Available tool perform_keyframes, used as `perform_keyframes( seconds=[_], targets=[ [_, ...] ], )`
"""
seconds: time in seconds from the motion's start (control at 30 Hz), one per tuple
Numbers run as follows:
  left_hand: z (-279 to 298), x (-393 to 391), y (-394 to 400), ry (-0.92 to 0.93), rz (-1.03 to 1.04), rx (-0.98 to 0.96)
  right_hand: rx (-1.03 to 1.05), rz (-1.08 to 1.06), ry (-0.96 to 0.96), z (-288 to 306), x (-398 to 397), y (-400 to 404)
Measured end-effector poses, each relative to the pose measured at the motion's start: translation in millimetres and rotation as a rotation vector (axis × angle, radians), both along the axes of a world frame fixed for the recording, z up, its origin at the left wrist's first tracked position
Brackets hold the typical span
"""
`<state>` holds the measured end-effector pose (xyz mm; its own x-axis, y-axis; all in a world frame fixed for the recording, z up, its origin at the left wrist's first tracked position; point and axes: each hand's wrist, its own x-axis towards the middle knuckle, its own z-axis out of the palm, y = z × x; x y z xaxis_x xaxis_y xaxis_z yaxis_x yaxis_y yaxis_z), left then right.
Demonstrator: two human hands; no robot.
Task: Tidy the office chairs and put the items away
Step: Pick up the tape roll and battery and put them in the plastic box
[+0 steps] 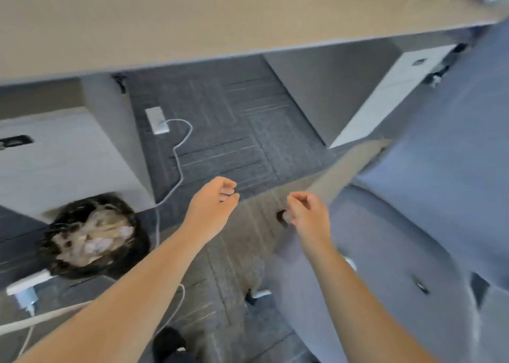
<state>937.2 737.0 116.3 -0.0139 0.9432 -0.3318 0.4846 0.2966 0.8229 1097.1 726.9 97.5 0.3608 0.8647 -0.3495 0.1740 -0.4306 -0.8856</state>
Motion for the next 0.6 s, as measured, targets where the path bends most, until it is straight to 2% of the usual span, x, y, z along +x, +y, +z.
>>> perform_keyframes(
  seconds=[0.17,0.33,0.43,0.6],
  targets=[
    [-0.8,109.5,-42.5,-0.017,-0.158,-0.021,-0.036,-0.148,-0.016,-8.6,113.9,-64.7],
    [-34.8,189.8,-66.1,-0.003,-0.328,-0.132,-0.121,-0.304,0.018,-38.6,191.1,-114.1],
    [-73.9,226.9,-69.3,0.103,-0.438,-0.204,-0.151,-0.365,0.021,-63.9,218.9,-131.2],
    [-140.1,265.0,-65.7,0.388,-0.626,-0.269,-0.233,-0.46,0.075,-113.4,239.4,-140.3]
  ],
)
